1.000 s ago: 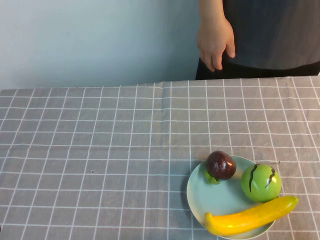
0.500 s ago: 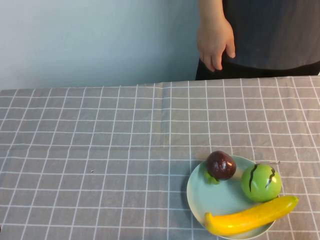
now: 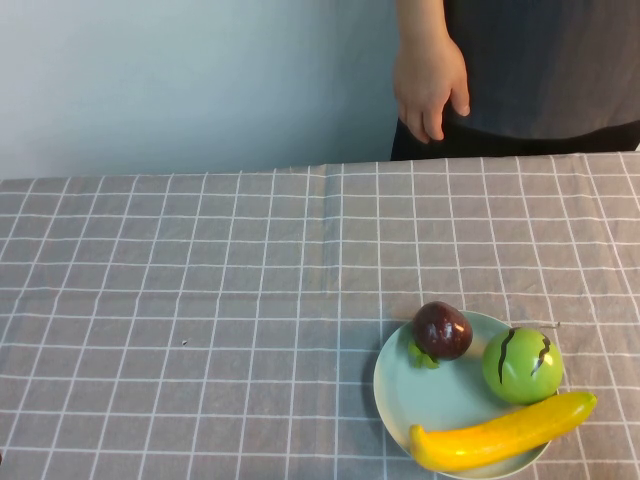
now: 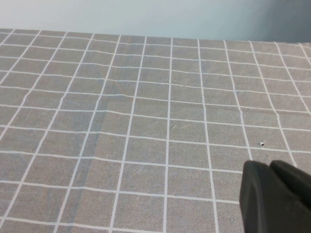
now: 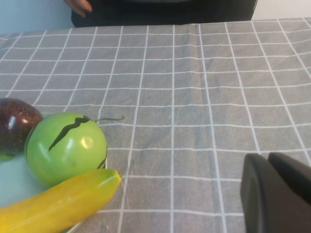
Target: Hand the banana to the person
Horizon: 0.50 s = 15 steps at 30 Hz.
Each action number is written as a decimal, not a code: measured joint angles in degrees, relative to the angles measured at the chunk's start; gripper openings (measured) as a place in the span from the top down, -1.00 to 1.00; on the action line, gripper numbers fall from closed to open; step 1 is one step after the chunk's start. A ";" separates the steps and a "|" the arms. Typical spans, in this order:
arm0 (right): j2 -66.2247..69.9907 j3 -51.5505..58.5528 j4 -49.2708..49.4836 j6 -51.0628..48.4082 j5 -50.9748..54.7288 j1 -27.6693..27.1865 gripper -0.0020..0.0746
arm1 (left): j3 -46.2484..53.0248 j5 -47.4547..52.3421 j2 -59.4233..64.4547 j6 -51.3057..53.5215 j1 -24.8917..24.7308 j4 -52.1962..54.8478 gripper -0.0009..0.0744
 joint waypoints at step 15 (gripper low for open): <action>0.00 0.00 8.55 0.62 -2.50 0.00 0.97 | 0.00 0.00 0.00 0.00 0.00 0.00 0.99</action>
